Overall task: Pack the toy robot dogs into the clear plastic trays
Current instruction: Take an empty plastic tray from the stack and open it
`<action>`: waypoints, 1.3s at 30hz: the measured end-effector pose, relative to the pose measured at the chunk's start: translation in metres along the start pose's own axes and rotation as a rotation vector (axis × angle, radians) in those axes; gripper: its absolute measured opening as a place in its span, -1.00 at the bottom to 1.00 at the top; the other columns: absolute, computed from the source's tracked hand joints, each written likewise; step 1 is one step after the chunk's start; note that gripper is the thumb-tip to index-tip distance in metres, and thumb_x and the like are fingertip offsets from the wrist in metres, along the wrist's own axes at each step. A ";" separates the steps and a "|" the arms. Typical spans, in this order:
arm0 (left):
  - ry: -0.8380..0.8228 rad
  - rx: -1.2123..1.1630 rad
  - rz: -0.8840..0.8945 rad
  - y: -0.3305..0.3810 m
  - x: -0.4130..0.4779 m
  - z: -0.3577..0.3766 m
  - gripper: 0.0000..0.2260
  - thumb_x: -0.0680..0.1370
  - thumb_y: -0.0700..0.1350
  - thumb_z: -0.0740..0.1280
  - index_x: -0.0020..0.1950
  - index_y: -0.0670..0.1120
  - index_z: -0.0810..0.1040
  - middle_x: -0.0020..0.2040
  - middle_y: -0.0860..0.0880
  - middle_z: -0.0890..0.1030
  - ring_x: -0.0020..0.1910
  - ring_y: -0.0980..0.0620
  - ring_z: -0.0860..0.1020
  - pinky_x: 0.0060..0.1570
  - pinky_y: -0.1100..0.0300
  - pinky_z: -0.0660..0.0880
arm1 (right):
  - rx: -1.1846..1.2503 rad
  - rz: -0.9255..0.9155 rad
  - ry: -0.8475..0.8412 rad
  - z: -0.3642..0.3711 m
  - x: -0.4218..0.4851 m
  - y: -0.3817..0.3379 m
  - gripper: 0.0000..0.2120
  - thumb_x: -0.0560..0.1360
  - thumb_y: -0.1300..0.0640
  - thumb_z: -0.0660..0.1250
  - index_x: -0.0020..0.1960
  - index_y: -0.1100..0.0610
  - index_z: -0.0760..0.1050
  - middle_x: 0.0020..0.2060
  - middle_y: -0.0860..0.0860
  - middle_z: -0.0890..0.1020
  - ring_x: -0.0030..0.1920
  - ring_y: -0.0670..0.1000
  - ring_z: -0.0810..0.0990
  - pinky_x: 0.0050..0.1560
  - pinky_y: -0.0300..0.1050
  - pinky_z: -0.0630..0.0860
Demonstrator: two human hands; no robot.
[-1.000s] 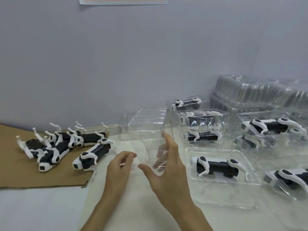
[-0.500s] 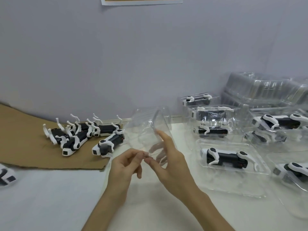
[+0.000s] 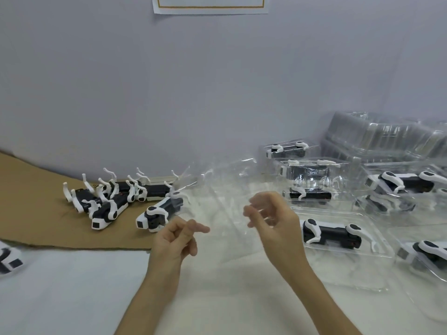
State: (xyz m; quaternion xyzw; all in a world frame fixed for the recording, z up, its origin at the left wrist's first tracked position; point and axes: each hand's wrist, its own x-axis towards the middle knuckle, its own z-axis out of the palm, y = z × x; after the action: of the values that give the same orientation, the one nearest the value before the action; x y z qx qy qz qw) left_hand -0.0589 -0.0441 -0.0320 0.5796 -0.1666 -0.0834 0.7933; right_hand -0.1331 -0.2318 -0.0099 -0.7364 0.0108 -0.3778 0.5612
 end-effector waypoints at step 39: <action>0.163 -0.788 -0.390 -0.027 0.015 -0.010 -0.72 0.47 -0.32 0.02 -0.42 -0.07 0.26 -0.46 0.00 0.21 -0.53 0.02 0.22 -0.25 0.14 0.28 | -1.324 -0.203 -0.640 0.074 0.200 0.056 -0.61 0.68 0.10 0.12 0.51 0.00 0.29 0.35 0.07 0.51 0.34 0.16 0.45 0.28 0.09 0.29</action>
State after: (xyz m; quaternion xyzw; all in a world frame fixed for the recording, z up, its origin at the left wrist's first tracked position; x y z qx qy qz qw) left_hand -0.0399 -0.0481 -0.0575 0.2582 0.0535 -0.2427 0.9336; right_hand 0.0744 -0.2802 0.0456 -0.9921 0.0042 -0.1090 -0.0620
